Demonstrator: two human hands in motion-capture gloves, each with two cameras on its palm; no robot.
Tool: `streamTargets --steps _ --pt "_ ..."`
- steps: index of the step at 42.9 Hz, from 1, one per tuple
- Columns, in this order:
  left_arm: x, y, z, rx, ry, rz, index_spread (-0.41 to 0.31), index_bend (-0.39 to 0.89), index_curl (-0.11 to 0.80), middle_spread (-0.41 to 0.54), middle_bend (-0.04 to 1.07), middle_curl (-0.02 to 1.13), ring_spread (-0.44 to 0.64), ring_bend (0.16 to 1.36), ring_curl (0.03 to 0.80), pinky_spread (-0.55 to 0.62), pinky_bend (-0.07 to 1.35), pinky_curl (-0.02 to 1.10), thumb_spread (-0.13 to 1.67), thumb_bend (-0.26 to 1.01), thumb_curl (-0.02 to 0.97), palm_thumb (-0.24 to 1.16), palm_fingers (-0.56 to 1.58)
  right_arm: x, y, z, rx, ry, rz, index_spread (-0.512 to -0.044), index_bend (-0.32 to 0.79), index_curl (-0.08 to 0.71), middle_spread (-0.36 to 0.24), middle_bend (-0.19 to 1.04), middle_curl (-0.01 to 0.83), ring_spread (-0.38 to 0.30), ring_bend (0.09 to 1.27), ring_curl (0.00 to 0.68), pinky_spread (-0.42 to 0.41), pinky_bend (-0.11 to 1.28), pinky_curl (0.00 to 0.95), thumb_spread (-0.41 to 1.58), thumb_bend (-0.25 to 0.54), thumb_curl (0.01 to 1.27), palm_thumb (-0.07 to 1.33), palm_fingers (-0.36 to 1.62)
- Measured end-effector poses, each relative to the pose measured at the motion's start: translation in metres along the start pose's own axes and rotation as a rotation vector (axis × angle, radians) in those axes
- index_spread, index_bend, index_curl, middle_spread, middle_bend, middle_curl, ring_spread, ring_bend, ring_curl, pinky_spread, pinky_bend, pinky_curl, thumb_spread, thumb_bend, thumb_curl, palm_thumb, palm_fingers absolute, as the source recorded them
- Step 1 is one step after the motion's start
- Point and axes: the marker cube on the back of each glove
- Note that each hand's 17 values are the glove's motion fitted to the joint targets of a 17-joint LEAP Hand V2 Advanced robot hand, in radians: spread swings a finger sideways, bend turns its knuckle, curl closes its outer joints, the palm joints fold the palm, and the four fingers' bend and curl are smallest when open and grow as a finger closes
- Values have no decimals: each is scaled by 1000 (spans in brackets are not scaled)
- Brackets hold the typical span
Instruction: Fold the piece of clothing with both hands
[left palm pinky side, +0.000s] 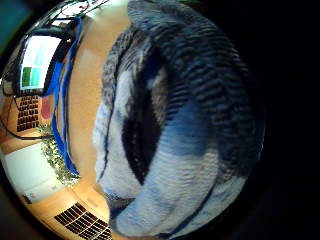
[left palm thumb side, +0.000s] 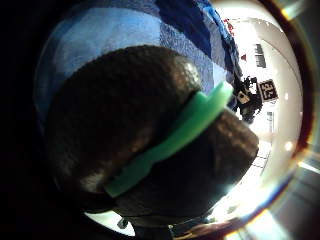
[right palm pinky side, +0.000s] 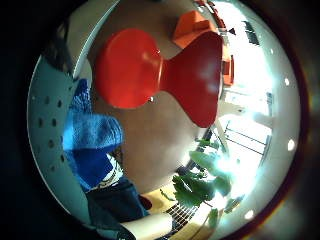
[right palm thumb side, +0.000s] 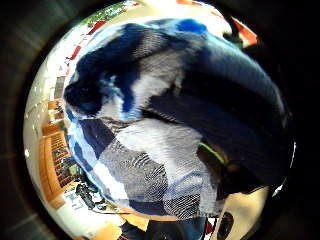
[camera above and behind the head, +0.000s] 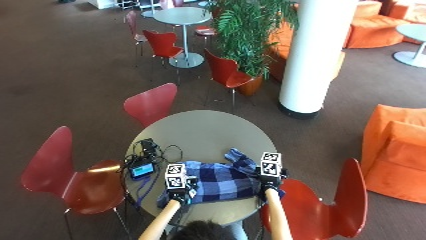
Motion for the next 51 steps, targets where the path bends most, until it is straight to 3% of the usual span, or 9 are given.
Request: streamTargets --steps 4,9,14,20,25,30,41,47,51 --pt "5 2 0 -12 -6 36 -118 207 417 135 146 226 363 471 340 364 370 323 1025 -66 162 -83 158 4 4 1 -35 34 25 -335 153 142 -191 382 436 -220 690 417 -270 797 373 1070 110 324 687 1113" --pt "6 -5 0 52 -65 58 -118 203 423 136 146 225 375 472 334 379 360 321 1020 -57 161 -66 152 11 -10 -1 36 17 44 -320 208 220 -219 384 452 -243 647 426 -299 745 383 1044 115 330 772 1242" --pt "8 10 1 -39 -51 37 -114 191 424 129 154 230 387 469 328 391 345 319 1018 -52 162 -58 136 20 -14 -1 31 16 91 -305 201 268 -231 381 462 -255 624 428 -317 714 385 1023 99 330 818 1272" --pt "4 7 2 -33 -35 14 -111 172 414 127 161 235 397 477 323 397 337 319 1017 -52 161 -58 118 22 -16 -3 12 -18 58 -295 190 311 -236 371 472 -261 608 430 -330 689 387 1019 86 328 871 1284" --pt "1 3 5 -26 -29 10 -110 165 404 127 164 240 402 486 319 400 339 321 1016 -52 161 -58 113 27 -22 -9 14 -60 74 -293 180 334 -238 369 479 -262 599 432 -346 671 389 1017 71 327 900 1287" --pt "1 15 9 -161 2 -31 -108 170 397 119 176 251 406 487 313 398 329 320 1022 -47 164 -50 122 30 -25 -21 25 -100 73 -293 166 347 -240 361 484 -272 608 436 -359 666 390 1020 58 327 930 1299" --pt "0 13 -3 -145 22 -2 -108 180 396 124 179 277 429 460 297 417 252 306 1035 -44 170 -45 94 21 -7 -64 -20 -49 89 -285 158 366 -241 347 494 -269 625 443 -356 681 405 1024 36 331 996 1304" --pt "-7 3 -23 -27 54 42 -112 178 390 121 159 273 411 481 293 383 286 316 1043 -35 177 -30 173 1 -59 -61 30 26 90 -284 158 373 -241 347 500 -270 631 445 -355 682 410 1024 19 332 1020 1301" --pt "-15 7 -39 -26 75 32 -112 178 389 118 156 274 395 483 295 356 302 326 1049 -33 183 -26 192 -16 -54 -87 51 77 82 -279 156 376 -241 348 503 -269 634 447 -352 681 412 1029 8 333 1030 1302"
